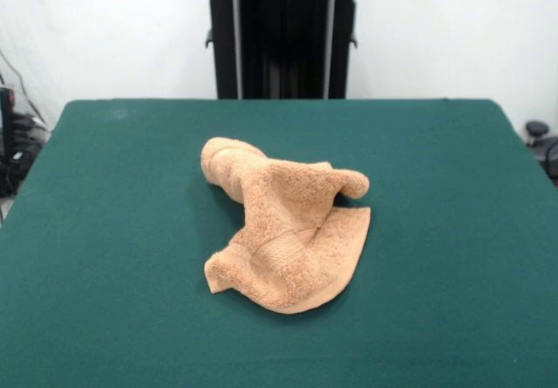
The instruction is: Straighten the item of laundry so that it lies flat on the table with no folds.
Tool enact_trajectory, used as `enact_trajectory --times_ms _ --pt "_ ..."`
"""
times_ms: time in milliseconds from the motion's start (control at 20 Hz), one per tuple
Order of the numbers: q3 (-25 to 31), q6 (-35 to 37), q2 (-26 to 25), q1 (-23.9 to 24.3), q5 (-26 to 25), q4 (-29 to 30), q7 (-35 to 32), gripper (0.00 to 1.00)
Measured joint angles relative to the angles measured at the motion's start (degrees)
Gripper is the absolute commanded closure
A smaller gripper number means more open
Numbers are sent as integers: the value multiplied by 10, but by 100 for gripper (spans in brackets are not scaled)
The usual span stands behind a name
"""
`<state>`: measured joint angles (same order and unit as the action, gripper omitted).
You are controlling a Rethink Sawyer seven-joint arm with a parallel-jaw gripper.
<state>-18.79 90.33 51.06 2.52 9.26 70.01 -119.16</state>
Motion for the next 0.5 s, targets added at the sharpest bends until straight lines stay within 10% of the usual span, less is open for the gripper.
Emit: enact_trajectory --times_ms 500 --pt "31 4 43 54 -46 -10 0 0"
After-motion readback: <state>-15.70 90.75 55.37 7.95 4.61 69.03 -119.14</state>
